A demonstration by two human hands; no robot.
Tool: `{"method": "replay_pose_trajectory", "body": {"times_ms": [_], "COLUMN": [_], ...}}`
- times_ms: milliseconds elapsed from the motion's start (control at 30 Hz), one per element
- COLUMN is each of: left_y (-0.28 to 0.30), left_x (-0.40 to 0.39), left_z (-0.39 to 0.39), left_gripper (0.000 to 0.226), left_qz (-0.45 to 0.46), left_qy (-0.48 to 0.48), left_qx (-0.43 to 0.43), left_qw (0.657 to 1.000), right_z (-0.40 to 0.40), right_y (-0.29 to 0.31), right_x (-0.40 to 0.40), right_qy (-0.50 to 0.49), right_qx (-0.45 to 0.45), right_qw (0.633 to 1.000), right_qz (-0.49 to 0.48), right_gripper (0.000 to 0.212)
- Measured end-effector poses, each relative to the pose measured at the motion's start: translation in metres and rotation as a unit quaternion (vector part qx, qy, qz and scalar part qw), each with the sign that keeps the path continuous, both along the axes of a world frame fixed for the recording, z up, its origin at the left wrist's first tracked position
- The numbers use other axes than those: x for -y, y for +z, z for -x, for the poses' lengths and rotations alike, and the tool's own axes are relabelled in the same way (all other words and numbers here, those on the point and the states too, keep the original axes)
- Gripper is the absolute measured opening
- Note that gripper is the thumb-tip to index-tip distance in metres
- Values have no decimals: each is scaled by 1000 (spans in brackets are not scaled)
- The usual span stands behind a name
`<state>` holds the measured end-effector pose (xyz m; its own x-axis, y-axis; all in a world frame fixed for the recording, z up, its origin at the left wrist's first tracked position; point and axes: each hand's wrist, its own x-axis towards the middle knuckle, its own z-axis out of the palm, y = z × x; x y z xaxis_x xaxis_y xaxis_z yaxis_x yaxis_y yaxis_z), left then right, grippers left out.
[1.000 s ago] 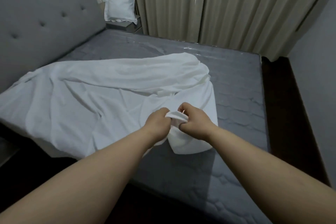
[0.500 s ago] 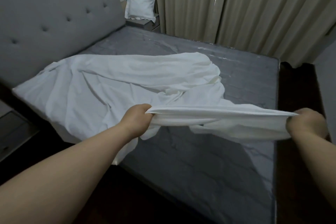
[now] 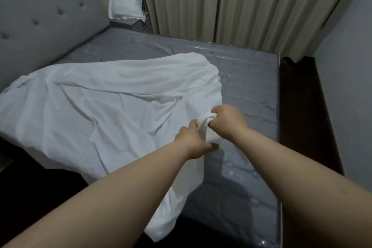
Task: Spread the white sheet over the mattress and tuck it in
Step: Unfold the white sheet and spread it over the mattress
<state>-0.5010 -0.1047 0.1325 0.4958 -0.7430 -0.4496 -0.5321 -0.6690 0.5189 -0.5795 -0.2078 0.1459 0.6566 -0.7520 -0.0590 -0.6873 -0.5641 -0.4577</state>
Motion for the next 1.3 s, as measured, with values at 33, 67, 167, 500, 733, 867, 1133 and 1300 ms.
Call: {"method": "replay_pose_trajectory", "body": {"times_ms": [33, 67, 167, 500, 733, 867, 1133, 1300], "left_y": [-3, -4, -3, 29, 4, -20, -67, -95], "left_x": [5, 6, 1, -7, -49, -88, -143, -161], "left_z": [2, 2, 4, 99, 199, 248, 291, 315], "left_gripper": [58, 38, 21, 45, 20, 18, 27, 36], "left_qz": [1, 7, 35, 46, 26, 23, -117, -318], "left_qy": [8, 22, 57, -169, -259, -231, -224, -260], "left_qx": [16, 28, -2, -42, 33, 4, 3, 35], "left_qw": [1000, 999, 998, 984, 965, 973, 968, 911], "right_z": [6, 13, 45, 216, 402, 453, 489, 505], "right_y": [-2, -6, -26, -24, -18, -38, -99, -137], "right_x": [1, 3, 18, 61, -12, -68, -136, -145], "right_qy": [10, 23, 46, -228, -428, -459, -351, -124], "right_qx": [-8, -20, -124, -146, -187, -201, -351, -415], "right_qw": [1000, 999, 990, 947, 874, 860, 861, 855], "right_qz": [4, 13, 52, 173, 134, 95, -114, -286], "right_gripper": [30, 28, 11, 26, 29, 30, 28, 36]}}
